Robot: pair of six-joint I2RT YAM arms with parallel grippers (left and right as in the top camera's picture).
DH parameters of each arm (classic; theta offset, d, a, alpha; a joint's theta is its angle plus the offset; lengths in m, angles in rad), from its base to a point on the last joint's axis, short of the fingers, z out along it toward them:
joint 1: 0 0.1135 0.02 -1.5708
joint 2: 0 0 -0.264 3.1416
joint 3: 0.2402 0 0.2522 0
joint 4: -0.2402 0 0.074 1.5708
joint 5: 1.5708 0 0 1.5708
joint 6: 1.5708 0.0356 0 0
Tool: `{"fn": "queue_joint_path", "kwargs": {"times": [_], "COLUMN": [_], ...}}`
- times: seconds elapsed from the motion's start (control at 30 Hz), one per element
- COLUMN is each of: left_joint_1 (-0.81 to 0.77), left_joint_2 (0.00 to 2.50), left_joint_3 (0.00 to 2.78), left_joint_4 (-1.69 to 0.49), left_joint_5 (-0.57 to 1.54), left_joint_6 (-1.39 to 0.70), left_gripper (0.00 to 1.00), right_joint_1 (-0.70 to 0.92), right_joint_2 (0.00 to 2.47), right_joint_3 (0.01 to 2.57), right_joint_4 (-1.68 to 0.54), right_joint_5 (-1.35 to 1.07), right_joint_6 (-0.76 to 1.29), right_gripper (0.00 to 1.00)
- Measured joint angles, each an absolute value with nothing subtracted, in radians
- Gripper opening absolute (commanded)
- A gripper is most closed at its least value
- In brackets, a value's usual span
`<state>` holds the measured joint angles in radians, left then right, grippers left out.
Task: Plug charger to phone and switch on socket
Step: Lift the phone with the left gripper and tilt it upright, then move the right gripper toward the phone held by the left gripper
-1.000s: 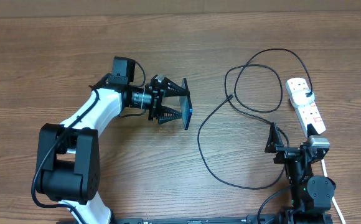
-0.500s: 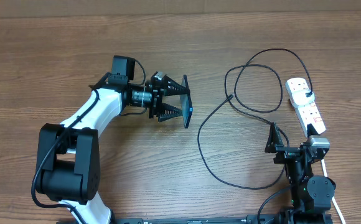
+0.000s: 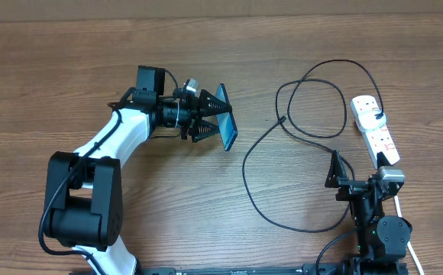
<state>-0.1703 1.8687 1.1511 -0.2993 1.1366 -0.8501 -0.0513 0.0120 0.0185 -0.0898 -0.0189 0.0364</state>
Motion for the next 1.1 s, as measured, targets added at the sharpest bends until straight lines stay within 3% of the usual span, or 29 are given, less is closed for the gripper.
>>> {"fn": "queue_joint_path", "kwargs": {"times": [0.6,1.1], "left_joint_1": [-0.170,-0.170], "left_joint_2": [1.864,1.543], "left_joint_3": [1.151,1.153], "left_joint_4": [-0.312,-0.693], "left_joint_5": [1.000,0.688], "left_joint_6": [-0.654,-0.547], "left_gripper": [0.45,0.45], "right_joint_1": [-0.051,-0.051], "right_joint_2": [0.012,0.012], "right_joint_3": [0.019,0.019], "right_joint_4": [-0.090,-0.089], "right_joint_5": [-0.019,-0.023], "right_joint_6": [0.036,0.047], "right_gripper": [1.00,1.00]}}
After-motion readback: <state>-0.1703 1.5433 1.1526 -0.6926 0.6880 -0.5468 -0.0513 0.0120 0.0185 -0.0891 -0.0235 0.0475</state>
